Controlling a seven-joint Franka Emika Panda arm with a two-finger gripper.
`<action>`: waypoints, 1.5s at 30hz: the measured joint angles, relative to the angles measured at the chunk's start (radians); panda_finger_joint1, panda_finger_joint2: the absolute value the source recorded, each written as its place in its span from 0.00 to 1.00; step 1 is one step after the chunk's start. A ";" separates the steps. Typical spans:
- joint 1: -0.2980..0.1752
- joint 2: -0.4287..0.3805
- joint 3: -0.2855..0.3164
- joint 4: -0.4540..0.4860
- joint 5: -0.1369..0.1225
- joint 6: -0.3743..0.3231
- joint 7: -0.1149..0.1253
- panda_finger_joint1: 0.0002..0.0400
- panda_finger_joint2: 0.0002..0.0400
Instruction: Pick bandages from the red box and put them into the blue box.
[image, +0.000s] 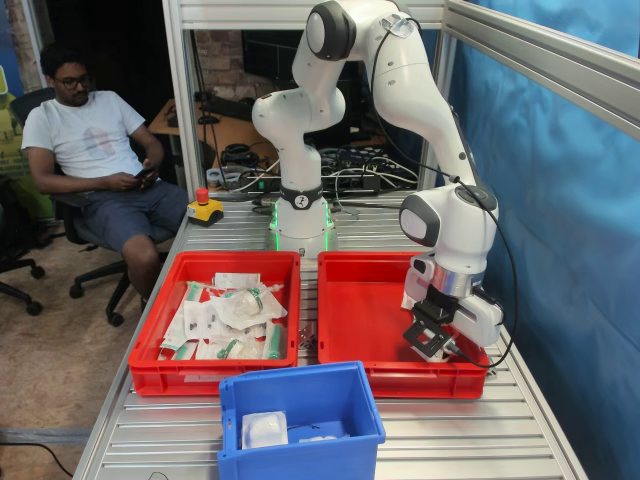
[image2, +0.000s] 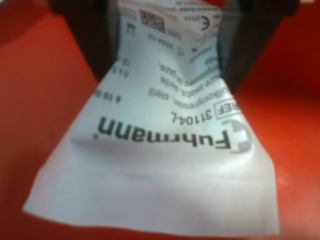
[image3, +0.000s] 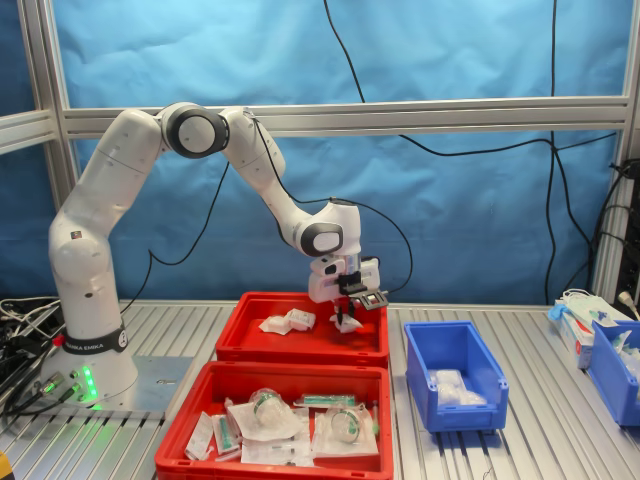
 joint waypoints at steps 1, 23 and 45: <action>0.000 0.000 0.000 0.001 0.000 0.000 0.000 0.54 0.54; 0.011 -0.009 -0.033 0.013 0.000 -0.089 -0.020 0.15 0.15; 0.011 -0.230 -0.211 0.012 0.000 -0.275 -0.157 0.15 0.15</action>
